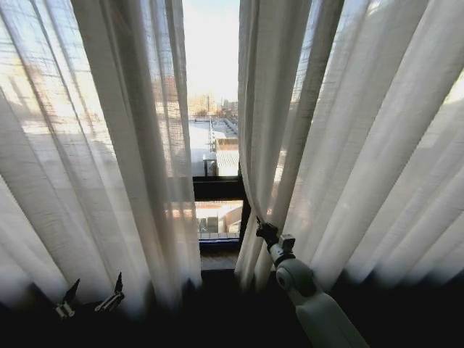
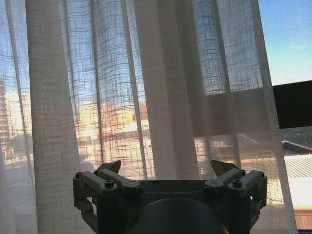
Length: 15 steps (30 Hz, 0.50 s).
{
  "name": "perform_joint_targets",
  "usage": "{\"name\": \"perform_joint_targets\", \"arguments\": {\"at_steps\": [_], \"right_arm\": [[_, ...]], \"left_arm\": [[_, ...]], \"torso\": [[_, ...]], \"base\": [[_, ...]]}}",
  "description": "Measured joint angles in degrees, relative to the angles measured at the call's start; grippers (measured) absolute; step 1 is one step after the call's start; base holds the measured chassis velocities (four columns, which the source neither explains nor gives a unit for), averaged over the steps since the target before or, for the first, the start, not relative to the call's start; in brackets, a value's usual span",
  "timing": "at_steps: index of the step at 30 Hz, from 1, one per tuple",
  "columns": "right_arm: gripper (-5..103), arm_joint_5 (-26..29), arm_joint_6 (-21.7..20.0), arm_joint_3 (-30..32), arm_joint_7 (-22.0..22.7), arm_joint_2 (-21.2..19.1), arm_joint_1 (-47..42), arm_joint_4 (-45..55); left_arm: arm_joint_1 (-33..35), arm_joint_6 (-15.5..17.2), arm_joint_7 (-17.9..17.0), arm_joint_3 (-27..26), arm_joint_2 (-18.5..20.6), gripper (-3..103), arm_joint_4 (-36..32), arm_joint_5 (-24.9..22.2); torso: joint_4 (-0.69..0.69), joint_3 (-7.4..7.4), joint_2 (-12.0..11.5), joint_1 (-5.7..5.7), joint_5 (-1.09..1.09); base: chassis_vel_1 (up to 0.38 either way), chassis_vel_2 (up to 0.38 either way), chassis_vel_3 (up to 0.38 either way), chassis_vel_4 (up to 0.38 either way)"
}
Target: Open the curtains by pulling them apart, changing their state from closed to fully open.
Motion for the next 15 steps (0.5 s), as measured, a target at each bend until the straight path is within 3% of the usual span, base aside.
{"name": "perform_joint_targets", "arguments": {"at_steps": [8, 15], "right_arm": [[0, -0.02, 0.06, -0.01, 0.06, 0.1, 0.61, -0.58], [0, -0.03, 0.1, -0.07, 0.09, -0.07, 0.55, -0.52]], "left_arm": [[0.83, -1.49, 0.16, 0.0, -0.9, 100, -0.05, 0.26], [1.66, -2.97, 0.31, -0.02, -1.2, 100, 0.8, 0.62]], "torso": [[0.01, -0.01, 0.01, -0.01, -0.01], [0.0, 0.0, 0.0, -0.01, 0.02]], "base": [[-0.235, -0.356, 0.234, 0.365], [-0.331, -0.332, 0.337, 0.339]]}}
